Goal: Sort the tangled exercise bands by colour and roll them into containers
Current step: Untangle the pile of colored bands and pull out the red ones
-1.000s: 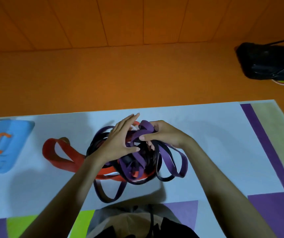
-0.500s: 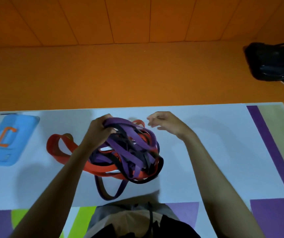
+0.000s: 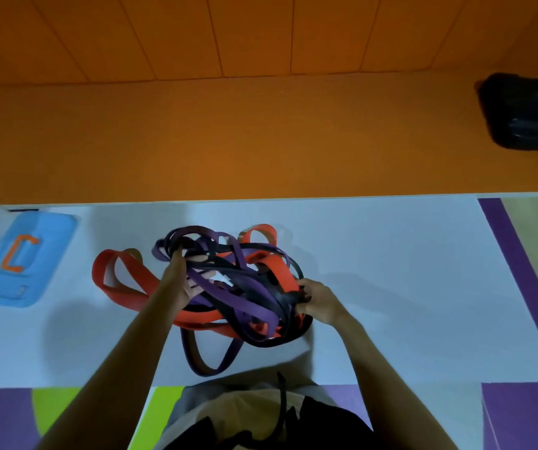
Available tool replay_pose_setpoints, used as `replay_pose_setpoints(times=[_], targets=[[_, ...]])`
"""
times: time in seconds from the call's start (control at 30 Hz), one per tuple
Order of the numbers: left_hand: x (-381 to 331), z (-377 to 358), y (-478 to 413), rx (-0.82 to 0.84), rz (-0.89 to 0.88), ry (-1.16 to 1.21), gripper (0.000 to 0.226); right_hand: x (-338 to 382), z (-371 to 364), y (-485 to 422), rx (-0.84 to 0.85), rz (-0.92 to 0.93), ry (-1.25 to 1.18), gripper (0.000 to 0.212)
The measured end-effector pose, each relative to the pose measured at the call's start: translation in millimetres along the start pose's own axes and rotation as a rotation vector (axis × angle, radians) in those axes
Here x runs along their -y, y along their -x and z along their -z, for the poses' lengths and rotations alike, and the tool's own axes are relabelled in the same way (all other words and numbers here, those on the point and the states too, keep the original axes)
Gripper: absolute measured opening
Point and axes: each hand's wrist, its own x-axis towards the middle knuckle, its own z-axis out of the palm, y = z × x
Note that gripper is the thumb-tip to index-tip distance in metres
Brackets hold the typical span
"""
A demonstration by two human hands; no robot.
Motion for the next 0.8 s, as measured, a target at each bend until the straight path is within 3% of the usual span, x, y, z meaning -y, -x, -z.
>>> replay_pose_setpoints(times=[0.1, 0.17, 0.37, 0.43, 0.53, 0.6, 0.67, 0.7, 0.73, 0.8], targets=[[5.2, 6.5, 3.6, 0.004, 0.069, -0.033, 0.07, -5.4, 0.4, 3.6, -0.123, 0.012, -0.133, 0.04], [9.0, 15.1, 5.6, 0.033, 0.123, -0.188, 0.083, -5.8, 3.8, 7.8, -0.165, 0.022, -0.246, 0.035], [-3.9, 28.6, 30.0, 0.173, 0.223, -1.053, 0.116, 6.3, 9.3, 12.9, -0.193, -0.067, -0.534, 0.032], [-15.4, 21.6, 39.6, 0.195, 0.194, -1.262, 0.108, 8.4, 9.7, 12.7, -0.184, -0.055, -0.556, 0.031], [-29.7, 2.8, 50.8, 0.302, -0.155, -1.57, 0.037, 12.3, 8.5, 13.8, -0.197, -0.058, -0.578, 0.028], [-30.4, -18.0, 59.3, 0.294, -0.466, -1.639, 0.022, 14.5, 7.4, 15.2, -0.186, -0.053, -0.609, 0.027], [-18.5, -45.4, 65.3, 0.309, -0.817, -1.55, 0.027, 15.1, 5.7, 15.6, -0.164, -0.04, -0.665, 0.026], [-8.5, -59.7, 66.1, 0.376, -0.961, -1.524, 0.043, 16.0, 5.1, 16.1, -0.152, -0.039, -0.695, 0.025], [3.1, -70.3, 61.0, 0.468, -1.027, -1.547, 0.071, 17.0, 4.3, 16.3, -0.14, -0.041, -0.723, 0.024], [25.1, -80.0, 42.1, 0.559, -0.989, -1.692, 0.108, 17.0, 3.8, 14.9, -0.124, -0.05, -0.761, 0.023]])
